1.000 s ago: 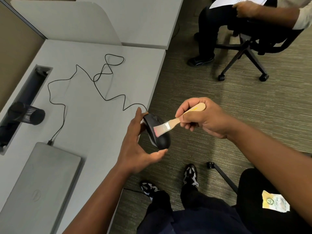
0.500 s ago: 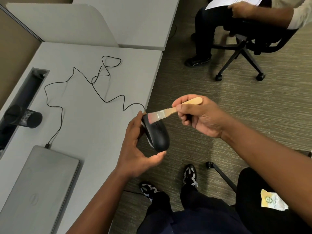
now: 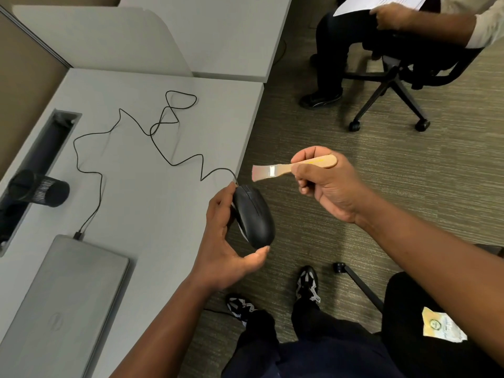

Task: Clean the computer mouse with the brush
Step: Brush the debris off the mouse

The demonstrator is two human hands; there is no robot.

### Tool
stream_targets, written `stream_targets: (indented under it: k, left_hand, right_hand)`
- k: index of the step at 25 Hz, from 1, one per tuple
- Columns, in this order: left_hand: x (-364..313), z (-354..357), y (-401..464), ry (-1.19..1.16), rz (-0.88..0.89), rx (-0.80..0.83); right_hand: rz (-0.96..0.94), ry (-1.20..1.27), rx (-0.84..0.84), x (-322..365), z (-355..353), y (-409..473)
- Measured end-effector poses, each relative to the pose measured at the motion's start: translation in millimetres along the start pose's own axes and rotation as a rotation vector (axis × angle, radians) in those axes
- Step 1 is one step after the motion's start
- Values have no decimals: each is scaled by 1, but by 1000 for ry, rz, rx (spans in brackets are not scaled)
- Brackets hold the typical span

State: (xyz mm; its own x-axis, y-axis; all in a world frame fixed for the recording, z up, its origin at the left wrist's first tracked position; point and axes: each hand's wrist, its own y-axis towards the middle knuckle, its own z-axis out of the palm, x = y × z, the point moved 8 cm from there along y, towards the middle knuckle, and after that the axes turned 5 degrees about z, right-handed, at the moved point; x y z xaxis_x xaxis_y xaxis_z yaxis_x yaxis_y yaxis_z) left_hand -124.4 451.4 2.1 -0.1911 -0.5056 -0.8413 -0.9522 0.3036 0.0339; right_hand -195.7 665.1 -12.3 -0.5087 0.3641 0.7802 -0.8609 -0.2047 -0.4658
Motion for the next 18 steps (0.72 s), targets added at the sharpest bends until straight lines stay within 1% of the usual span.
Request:
stream_targets:
  k: [3,6,8,10,12,13,14,16,18]
  left_hand:
    - [2,1,2,-35,-25,12]
    - [4,3,3,-40,-19,20]
    - [6,3,3,-43,-18,20]
    - [9,3,2,-56,-23,25]
    - [10,3,0,-59,-35,36]
    - [11,3,0,-59,-40,41]
    - [10,3,1,-62,-40,44]
    - [7,2,4,-73,-33,41]
    - [4,1,5,-95,-19,30]
  right_hand:
    - [25,78,45,-2,9,2]
    - [41,74,52,-3,13,6]
    - [37,7,53,-3,13,9]
    - [15,-115,21,2,8,11]
    - [-51,-224,-45,11,-1,11]
    - [-88,-237,-58,15,-2,10]
    - [-114,-224,-31,18,1,9]
    - [-114,-181,118,18,19,6]
    - [-91,-218,230,15,32,3]
